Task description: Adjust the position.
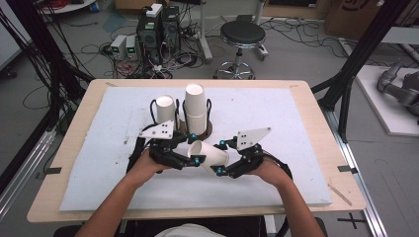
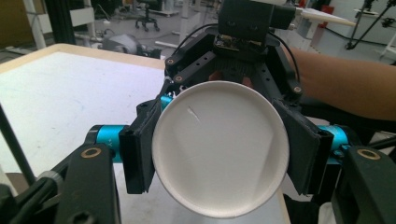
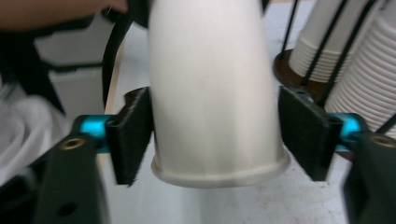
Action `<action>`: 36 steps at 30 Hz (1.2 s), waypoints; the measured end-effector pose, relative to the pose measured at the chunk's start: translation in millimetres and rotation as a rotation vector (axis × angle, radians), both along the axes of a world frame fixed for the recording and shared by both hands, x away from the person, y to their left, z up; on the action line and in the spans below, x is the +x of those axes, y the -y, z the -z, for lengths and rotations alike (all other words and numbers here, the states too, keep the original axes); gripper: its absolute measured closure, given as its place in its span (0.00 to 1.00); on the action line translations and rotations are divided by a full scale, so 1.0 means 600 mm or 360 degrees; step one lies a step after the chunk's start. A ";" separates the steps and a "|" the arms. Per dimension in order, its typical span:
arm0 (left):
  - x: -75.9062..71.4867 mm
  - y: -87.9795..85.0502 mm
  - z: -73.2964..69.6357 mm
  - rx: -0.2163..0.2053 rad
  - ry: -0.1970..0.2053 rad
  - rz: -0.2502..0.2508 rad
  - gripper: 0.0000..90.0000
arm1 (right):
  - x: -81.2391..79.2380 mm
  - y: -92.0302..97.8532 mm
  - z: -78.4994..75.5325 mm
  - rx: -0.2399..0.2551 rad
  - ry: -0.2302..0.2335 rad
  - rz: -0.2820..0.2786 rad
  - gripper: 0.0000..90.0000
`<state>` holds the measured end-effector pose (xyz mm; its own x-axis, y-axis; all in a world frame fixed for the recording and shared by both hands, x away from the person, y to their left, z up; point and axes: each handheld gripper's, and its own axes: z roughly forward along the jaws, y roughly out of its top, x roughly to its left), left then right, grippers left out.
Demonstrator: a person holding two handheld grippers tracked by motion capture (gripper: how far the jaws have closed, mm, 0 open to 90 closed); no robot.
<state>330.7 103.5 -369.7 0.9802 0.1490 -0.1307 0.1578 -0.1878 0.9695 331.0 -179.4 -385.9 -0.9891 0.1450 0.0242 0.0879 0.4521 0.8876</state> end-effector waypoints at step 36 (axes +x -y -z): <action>-0.001 -0.015 -0.009 -0.0122 -0.0020 0.0008 0.40 | 0.001 0.016 -0.003 0.0070 -0.0054 -0.0007 0.27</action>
